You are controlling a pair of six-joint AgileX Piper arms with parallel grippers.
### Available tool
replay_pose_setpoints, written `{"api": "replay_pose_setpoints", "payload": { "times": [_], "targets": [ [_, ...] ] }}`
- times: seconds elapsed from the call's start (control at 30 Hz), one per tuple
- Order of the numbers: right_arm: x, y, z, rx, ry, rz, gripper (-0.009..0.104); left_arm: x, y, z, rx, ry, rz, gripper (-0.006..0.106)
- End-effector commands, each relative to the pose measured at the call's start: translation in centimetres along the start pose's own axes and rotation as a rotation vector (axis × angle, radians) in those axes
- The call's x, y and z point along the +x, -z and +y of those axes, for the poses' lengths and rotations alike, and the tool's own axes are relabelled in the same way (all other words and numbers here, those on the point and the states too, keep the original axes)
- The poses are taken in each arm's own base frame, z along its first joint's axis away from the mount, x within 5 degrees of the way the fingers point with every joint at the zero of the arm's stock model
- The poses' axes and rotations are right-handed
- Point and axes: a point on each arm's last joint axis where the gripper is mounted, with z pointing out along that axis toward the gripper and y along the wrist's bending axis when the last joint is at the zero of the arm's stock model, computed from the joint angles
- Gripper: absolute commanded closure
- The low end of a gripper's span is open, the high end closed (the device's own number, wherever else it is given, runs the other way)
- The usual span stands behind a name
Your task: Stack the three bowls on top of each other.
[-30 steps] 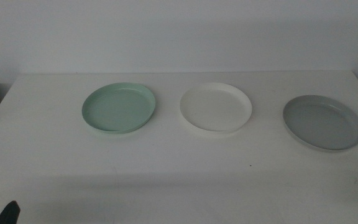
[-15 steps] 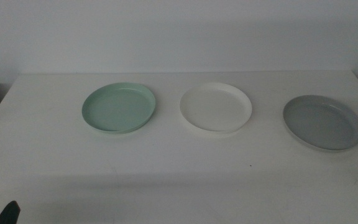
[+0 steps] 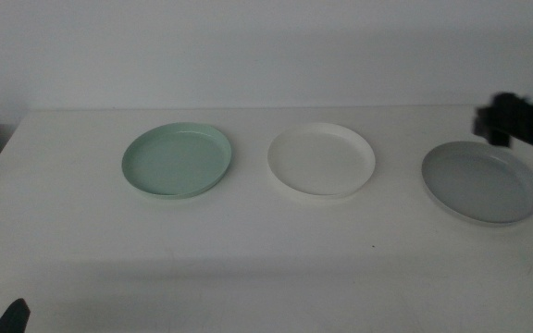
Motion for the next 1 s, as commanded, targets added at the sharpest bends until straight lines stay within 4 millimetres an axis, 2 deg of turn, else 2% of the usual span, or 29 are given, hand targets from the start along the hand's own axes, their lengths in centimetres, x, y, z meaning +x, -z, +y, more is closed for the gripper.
{"api": "replay_pose_setpoints", "payload": {
  "times": [0.0, 0.23, 0.37, 0.5, 0.67, 0.83, 0.97],
  "targets": [
    [-3.1, -0.7, 1.1, -0.023, 0.024, -0.066, 0.044, -0.8, 0.0, 0.1, -0.006, 0.017, -0.07, -0.003],
    [-7.2, -7.4, 2.8, -0.029, 0.089, 0.012, 0.044, -0.8, 0.0, 0.1, -0.006, 0.017, -0.07, -0.003],
    [-7.9, -11.4, 4.4, -0.066, 0.127, 0.071, 0.044, -0.8, 0.0, 0.1, -0.006, 0.017, -0.07, -0.003],
    [-8.6, -14.7, 5.3, -0.116, 0.097, 0.119, 0.044, -0.8, 0.0, 0.1, -0.006, 0.017, -0.07, -0.003],
    [-8.2, -19.0, 5.7, -0.129, 0.083, 0.187, 0.046, -0.8, 0.0, 0.1, -0.006, 0.017, -0.07, -0.003],
    [-6.8, -21.8, 5.9, -0.155, 0.043, 0.21, 0.05, -0.8, 0.0, 0.1, -0.006, 0.017, -0.07, -0.003],
    [-5.5, -23.3, 6.0, -0.178, -0.003, 0.25, 0.054, -0.8, 0.0, 0.1, -0.006, 0.017, -0.07, -0.003]
  ]
}}
